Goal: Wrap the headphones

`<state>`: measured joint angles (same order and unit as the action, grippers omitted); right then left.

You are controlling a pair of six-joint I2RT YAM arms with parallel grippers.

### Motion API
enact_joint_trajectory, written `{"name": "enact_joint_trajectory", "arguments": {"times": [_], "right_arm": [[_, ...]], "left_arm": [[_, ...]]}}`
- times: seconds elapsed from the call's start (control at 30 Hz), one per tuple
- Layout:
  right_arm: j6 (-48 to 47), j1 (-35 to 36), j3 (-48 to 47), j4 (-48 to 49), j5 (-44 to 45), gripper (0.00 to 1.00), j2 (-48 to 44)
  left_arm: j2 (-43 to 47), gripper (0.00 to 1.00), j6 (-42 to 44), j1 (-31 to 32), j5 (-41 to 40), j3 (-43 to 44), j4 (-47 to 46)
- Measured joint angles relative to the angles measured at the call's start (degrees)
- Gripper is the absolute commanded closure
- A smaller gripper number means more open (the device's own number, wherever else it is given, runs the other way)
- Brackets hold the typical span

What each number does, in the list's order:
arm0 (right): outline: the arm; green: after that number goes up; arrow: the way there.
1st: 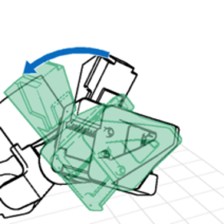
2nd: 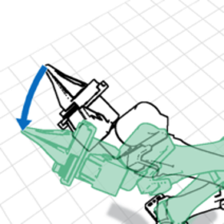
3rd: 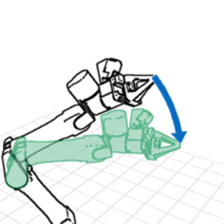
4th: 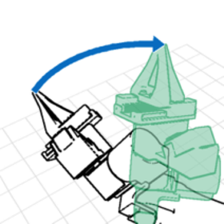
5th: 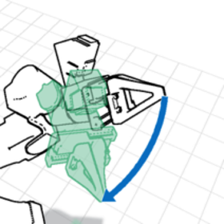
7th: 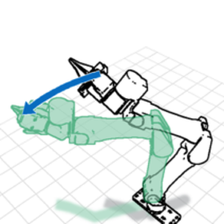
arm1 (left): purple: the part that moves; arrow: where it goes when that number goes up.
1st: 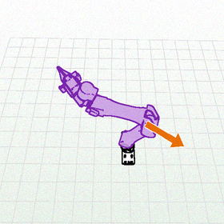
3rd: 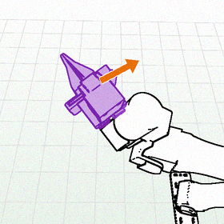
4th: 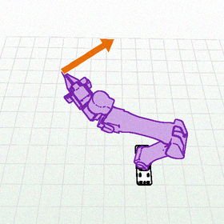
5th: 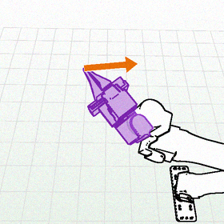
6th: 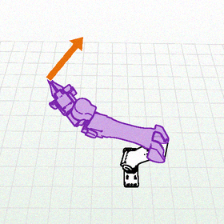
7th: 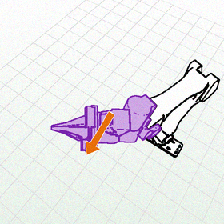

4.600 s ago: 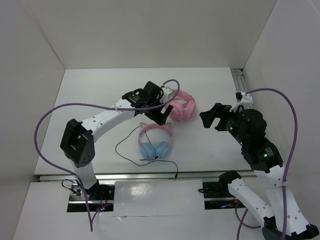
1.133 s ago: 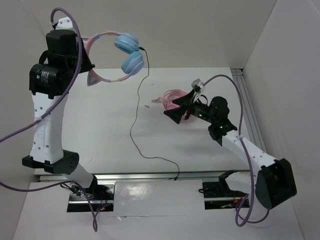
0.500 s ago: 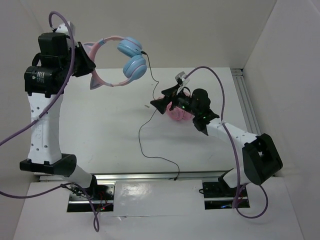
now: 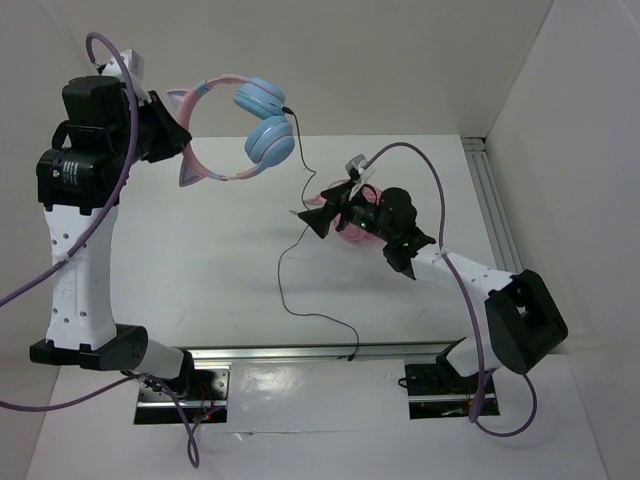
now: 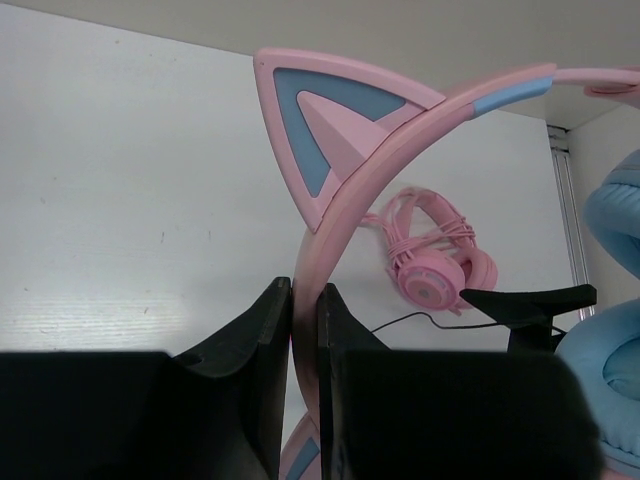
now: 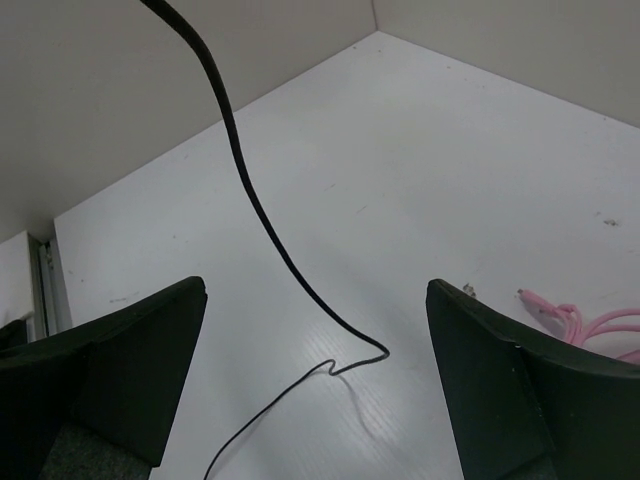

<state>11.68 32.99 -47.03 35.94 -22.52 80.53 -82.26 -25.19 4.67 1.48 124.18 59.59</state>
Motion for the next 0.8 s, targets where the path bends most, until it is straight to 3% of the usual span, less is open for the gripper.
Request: {"name": "enact_joint_trajectory", "arguments": {"times": [0.07,0.13,0.33,0.53,0.63,0.7,0.8], "right_arm": [[0.0,0.04,-0.24,0.11,0.39,0.06,0.33],[0.02,0.02,-0.7,0.81,0.76,0.2,1.29],[1.49,0.28,-2.14,3.82,-0.37,0.39,6.82],[3.15,1.55,-3.54,5.97,-1.44,0.39,10.64],[3.8,2.29,-4.2,7.15,-1.42,0.2,10.82],[3.89,2.64,-4.5,7.91,-1.42,0.14,10.78],[3.87,2.78,-4.5,8.31,-1.62,0.13,10.05]], "left_arm": [[0.07,1.0,-0.55,-0.07,0.48,-1.11,-0.04],[0.09,1.0,-0.72,-0.26,1.01,-2.01,-0.17],[0.11,1.0,-0.76,-1.46,2.67,-2.69,-0.57],[1.38,1.0,-1.27,-3.21,4.63,-4.9,-1.42],[1.7,1.0,-1.86,-3.8,5.16,-6.34,-1.6],[1.73,1.0,-1.9,-3.89,5.31,-7.15,-1.79],[1.79,1.0,-1.81,-3.91,5.29,-8.15,-1.81]]}}
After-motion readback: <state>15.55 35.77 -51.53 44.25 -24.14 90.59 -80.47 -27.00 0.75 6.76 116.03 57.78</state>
